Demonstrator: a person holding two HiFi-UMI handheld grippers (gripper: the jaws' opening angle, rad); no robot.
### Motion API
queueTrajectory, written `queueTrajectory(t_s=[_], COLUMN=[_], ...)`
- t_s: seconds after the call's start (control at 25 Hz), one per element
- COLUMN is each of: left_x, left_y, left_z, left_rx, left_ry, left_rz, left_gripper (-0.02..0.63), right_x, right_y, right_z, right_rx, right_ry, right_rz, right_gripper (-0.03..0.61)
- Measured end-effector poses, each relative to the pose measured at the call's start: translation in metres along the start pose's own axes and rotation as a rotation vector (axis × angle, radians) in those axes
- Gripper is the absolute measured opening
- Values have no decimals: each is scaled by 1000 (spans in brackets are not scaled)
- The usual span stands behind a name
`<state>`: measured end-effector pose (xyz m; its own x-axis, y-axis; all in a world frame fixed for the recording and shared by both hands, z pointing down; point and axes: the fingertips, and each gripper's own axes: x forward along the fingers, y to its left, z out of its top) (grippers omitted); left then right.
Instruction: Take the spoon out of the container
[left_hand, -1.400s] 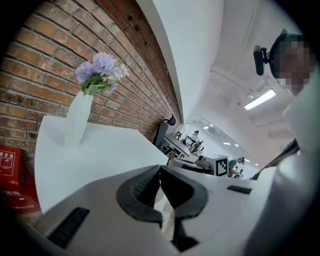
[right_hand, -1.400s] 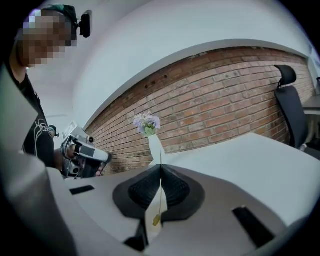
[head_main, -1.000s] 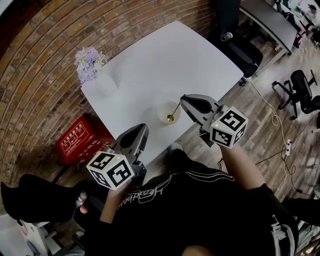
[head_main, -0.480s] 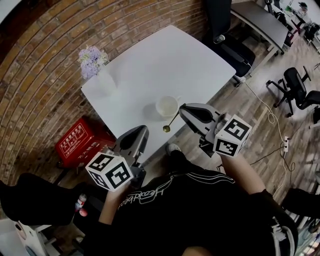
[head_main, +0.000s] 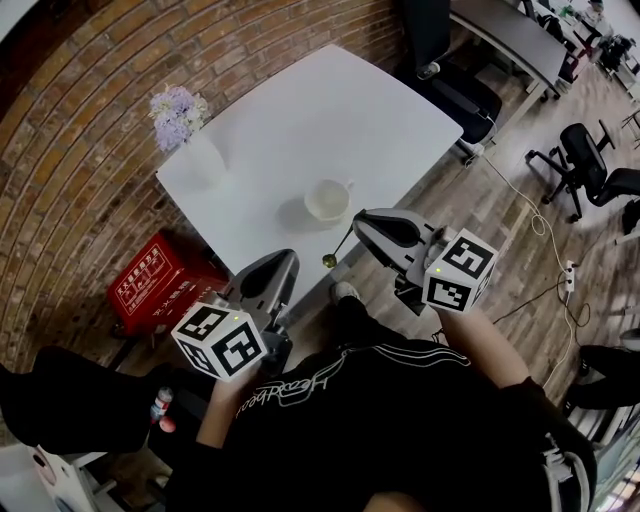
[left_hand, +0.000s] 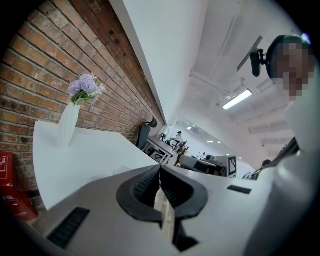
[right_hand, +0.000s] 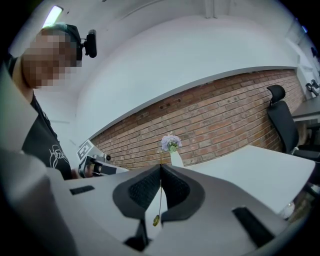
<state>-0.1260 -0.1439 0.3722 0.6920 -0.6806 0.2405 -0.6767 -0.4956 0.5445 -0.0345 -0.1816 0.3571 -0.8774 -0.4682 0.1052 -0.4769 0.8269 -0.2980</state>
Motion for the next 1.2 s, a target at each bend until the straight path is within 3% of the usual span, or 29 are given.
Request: queueTrajectory(t_s=[1.2], left_x=[0], left_y=[-16], left_z=[-8], left_rx=[25], left_ry=[8], left_rz=[-15], left_gripper=[5], right_x=[-18], right_y=[9], right_z=[-2], right_rx=[-14], right_ry=[-24], right_rz=[-21], right_gripper=[0])
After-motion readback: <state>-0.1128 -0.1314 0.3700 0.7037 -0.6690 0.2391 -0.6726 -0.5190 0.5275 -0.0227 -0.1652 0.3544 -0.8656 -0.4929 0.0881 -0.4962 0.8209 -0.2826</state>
